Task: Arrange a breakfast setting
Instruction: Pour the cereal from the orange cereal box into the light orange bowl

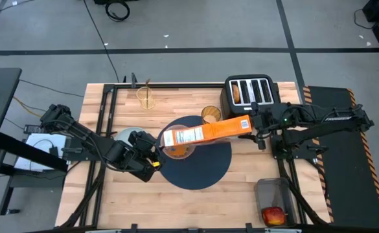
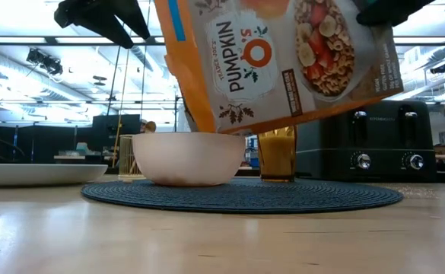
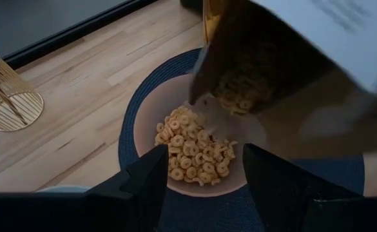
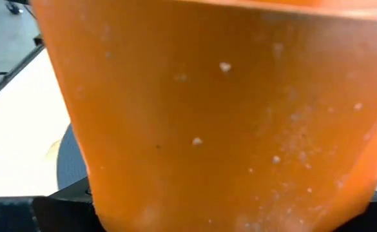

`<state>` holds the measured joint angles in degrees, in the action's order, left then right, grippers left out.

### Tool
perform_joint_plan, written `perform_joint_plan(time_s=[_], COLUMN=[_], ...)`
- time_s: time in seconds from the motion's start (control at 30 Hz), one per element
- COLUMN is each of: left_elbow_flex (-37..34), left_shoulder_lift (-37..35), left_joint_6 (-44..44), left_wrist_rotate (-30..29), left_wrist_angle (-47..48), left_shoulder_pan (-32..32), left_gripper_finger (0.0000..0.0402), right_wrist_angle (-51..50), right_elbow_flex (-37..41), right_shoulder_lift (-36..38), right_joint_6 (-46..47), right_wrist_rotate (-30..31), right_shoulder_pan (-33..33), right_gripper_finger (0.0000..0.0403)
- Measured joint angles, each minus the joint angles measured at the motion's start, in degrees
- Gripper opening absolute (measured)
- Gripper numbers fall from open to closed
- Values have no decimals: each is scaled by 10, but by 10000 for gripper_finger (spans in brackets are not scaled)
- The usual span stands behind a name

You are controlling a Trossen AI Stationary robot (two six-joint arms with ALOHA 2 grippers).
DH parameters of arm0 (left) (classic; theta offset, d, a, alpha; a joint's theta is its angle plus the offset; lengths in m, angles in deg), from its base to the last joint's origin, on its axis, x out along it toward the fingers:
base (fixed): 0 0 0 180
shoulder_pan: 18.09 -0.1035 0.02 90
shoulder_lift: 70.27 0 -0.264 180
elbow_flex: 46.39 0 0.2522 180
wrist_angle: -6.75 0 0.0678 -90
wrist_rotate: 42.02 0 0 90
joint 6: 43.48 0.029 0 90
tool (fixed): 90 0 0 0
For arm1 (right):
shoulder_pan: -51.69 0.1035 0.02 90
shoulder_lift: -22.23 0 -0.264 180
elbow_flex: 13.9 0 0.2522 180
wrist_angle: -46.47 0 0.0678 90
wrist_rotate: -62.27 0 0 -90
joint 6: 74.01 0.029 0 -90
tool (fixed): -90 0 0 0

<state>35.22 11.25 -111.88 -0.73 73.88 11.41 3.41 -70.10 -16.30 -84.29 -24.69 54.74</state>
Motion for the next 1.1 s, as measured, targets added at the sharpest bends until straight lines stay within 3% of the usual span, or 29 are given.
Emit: perform_joint_plan(time_s=[0.83,1.1], left_elbow_flex=[0,0], left_shoulder_lift=[0,0], left_joint_6=[1,1], left_wrist_rotate=[1,10], left_wrist_angle=[-2,-2], left_shoulder_pan=[0,0], left_gripper_finger=[206,206], right_wrist_angle=[-37,-36], right_elbow_flex=[-28,-28], right_shoulder_lift=[-1,-6], right_joint_6=[-18,-16], right_wrist_rotate=[-8,27], right_shoulder_pan=[0,12], right_gripper_finger=[292,292])
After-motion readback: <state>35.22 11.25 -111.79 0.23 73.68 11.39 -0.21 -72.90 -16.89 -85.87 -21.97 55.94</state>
